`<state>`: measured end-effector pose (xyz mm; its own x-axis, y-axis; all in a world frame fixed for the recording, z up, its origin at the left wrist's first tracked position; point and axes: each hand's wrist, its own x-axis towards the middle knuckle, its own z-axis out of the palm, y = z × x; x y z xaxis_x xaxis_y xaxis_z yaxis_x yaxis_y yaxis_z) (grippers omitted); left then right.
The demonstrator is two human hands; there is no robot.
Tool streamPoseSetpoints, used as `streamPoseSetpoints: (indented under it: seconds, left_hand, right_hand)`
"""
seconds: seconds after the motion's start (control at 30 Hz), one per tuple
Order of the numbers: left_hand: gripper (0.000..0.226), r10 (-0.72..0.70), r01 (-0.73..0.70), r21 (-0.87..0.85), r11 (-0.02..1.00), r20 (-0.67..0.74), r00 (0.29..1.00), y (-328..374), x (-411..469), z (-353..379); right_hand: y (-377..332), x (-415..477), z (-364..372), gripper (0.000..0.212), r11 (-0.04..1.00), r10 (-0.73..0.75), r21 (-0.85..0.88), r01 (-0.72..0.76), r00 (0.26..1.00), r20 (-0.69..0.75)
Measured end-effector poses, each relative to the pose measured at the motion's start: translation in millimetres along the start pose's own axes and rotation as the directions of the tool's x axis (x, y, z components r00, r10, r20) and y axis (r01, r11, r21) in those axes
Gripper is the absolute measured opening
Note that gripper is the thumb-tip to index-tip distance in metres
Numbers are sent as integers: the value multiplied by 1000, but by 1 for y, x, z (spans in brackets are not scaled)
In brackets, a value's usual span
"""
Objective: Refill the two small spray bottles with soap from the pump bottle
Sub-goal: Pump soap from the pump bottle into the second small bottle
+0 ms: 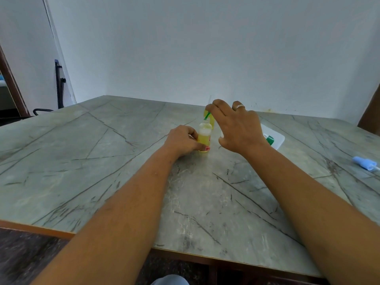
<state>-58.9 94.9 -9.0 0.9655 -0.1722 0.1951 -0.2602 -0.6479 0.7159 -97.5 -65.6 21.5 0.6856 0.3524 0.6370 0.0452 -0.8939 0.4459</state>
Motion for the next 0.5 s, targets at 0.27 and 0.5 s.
streamPoseSetpoints:
  seconds: [0.27, 0.5]
  left_hand:
    - [46, -5, 5, -4, 1000, -7, 1000, 2, -3, -1]
    - [48, -12, 12, -9, 1000, -5, 1000, 4, -3, -1]
  right_hand:
    - [-2, 4, -2, 70, 999, 23, 29, -23, 1000, 5]
    - [0, 2, -1, 74, 999, 13, 30, -13, 1000, 6]
